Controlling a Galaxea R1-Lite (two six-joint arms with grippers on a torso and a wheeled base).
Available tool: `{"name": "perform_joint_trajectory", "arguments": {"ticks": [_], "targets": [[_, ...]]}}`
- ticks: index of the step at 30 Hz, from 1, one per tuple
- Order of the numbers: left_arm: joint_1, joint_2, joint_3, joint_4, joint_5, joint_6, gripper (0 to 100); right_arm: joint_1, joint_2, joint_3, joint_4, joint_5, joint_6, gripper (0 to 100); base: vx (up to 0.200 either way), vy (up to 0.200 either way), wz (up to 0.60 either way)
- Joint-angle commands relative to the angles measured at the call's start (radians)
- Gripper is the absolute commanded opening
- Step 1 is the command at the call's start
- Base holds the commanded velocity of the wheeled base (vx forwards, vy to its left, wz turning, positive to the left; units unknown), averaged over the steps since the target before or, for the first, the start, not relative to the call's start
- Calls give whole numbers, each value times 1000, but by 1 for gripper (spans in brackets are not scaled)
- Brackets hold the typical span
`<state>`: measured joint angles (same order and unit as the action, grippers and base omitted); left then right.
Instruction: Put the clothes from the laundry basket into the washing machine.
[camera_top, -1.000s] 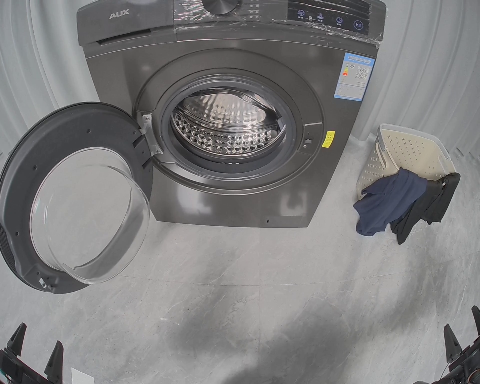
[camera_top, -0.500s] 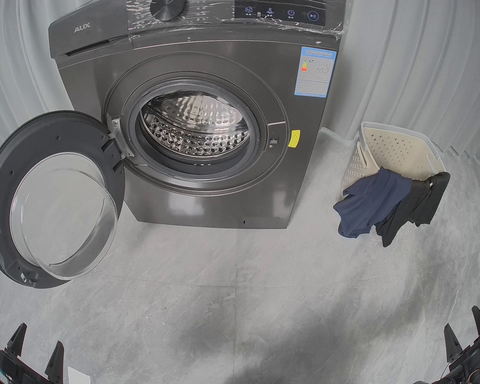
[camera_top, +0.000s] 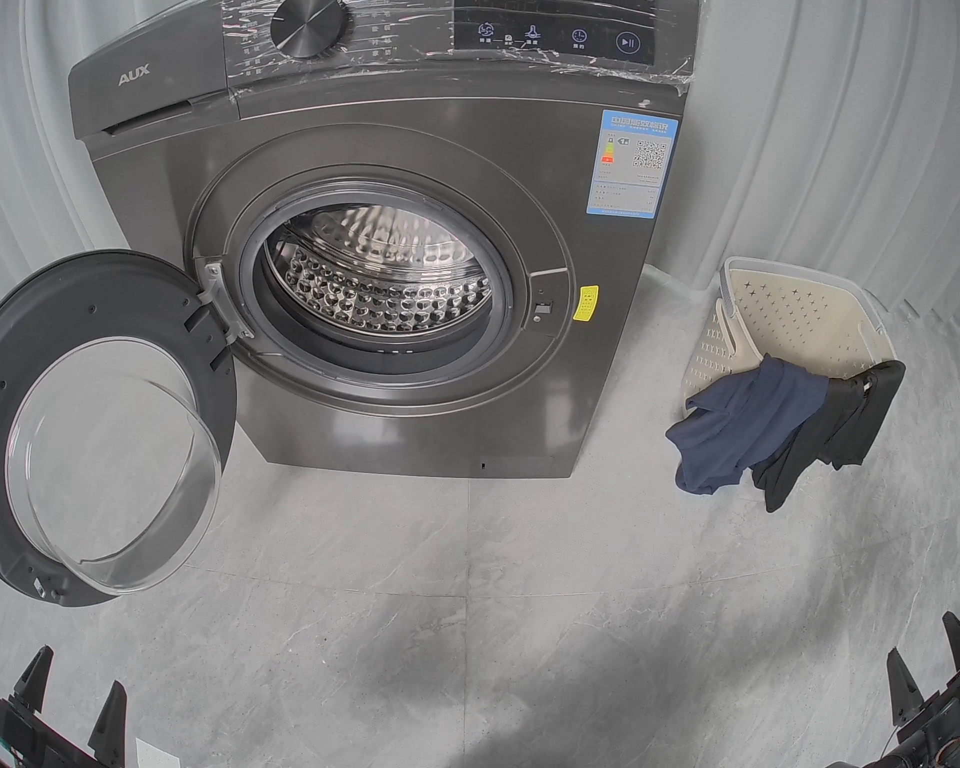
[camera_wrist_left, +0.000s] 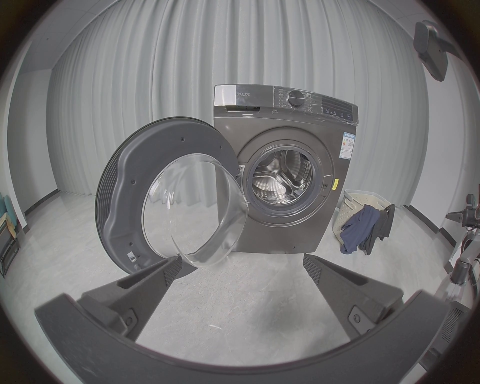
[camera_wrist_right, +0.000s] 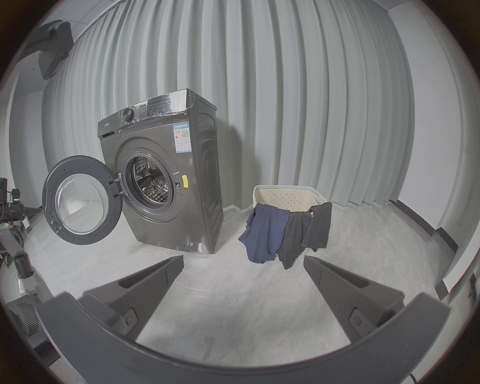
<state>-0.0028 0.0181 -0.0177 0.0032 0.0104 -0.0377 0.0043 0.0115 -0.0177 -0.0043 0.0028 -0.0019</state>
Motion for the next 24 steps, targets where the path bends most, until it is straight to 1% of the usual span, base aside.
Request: {"name": "perform_joint_trajectory", "arguments": {"ticks": [1, 2, 3, 5, 17, 24], "targets": [[0, -12, 13, 0, 0, -1, 100, 0, -4, 18, 1, -6, 7, 100, 0, 0, -600], [0, -12, 13, 0, 0, 1, 100, 0, -4, 18, 1, -7, 7, 100, 0, 0, -600], [0, -12, 13, 0, 0, 1, 100, 0, -2, 18, 0, -9, 10, 100, 0, -200, 0], [0, -13, 13, 0, 2, 1, 100, 2, -4, 18, 0, -3, -3, 100, 0, -200, 0], [0, -12, 15, 0, 0, -1, 100, 0, -4, 18, 0, -1, -3, 100, 0, -200, 0], [0, -12, 13, 0, 0, 1, 100, 0, -4, 18, 0, 0, -3, 100, 0, 0, 0]]}}
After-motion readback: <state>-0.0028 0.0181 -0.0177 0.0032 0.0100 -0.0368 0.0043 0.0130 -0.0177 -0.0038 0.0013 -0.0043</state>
